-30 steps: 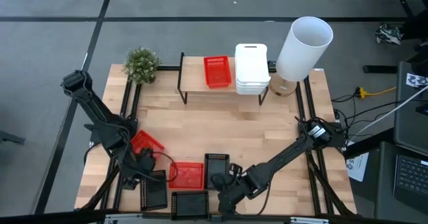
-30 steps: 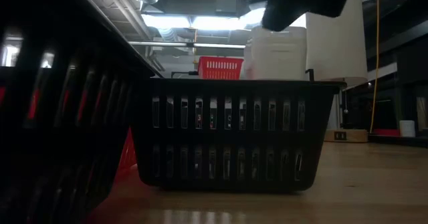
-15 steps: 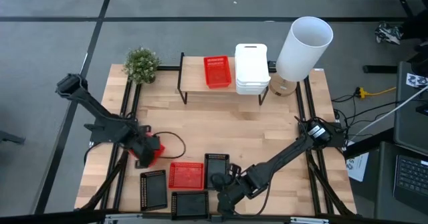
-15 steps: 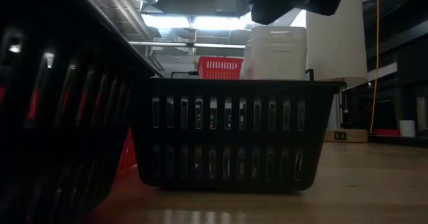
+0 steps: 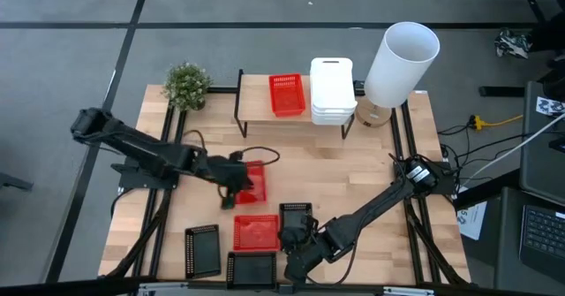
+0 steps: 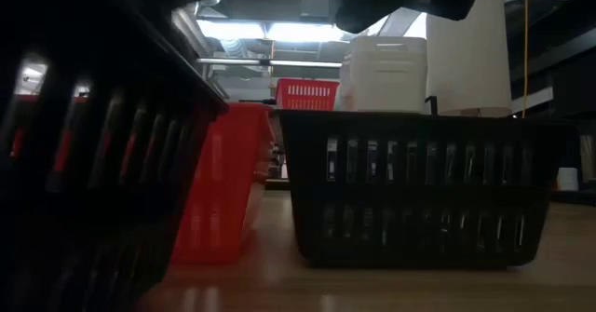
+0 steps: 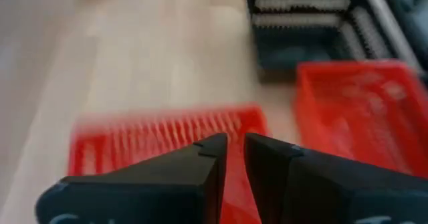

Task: Stack baskets on shelf by color
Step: Move the bins to the center of the table

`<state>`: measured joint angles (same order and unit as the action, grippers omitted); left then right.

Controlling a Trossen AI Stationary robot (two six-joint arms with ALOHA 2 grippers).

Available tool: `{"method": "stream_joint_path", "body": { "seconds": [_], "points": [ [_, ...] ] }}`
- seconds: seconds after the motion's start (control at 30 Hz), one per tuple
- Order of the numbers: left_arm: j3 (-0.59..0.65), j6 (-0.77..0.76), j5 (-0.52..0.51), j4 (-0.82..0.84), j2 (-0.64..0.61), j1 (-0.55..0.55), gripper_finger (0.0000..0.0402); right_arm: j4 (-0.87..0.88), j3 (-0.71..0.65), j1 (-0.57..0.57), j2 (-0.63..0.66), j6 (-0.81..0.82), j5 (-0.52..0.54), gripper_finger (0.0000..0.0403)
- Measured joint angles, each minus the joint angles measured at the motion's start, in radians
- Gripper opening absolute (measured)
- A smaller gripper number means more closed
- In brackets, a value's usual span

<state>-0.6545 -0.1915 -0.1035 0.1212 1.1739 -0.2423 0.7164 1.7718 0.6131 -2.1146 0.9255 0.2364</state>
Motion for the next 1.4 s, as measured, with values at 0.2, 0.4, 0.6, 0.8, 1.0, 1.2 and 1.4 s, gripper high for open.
{"method": "stream_joint_path", "body": {
  "seconds": [0.2, 0.4, 0.6, 0.8, 1.0, 1.2, 1.4],
  "points": [
    [-0.09, -0.26, 0.256, 0.334, -0.074, -0.144, 0.0043, 0.023, 0.0, 0.012, 0.0, -0.032, 0.0, 0.0124],
    [-0.093, -0.496, 0.156, 0.311, -0.02, -0.463, 0.0043, 0.031, 0.0, 0.009, 0.0, -0.093, 0.007, 0.0124],
    [-0.093, -0.733, 0.114, 0.3, 0.149, -0.641, 0.0043, 0.039, 0.0, 0.009, 0.001, -0.121, 0.008, 0.0124],
    [-0.093, -0.691, 0.007, 0.291, 0.312, -0.618, 0.0043, 0.039, 0.0, 0.01, 0.001, -0.12, 0.007, 0.0124],
    [-0.093, -0.356, -0.184, 0.382, 0.296, -0.439, 0.0043, 0.037, 0.0, 0.01, 0.001, -0.093, 0.006, 0.0124],
    [-0.096, -0.137, -0.366, 0.413, 0.186, -0.247, 0.0043, -0.058, 0.0, 0.01, 0.001, -0.051, 0.006, 0.0124],
    [-0.132, -0.098, -0.039, 0.472, -0.006, -0.259, 0.0043, -0.287, 0.0, 0.003, -0.006, -0.153, 0.036, 0.0121]
  ]
}}
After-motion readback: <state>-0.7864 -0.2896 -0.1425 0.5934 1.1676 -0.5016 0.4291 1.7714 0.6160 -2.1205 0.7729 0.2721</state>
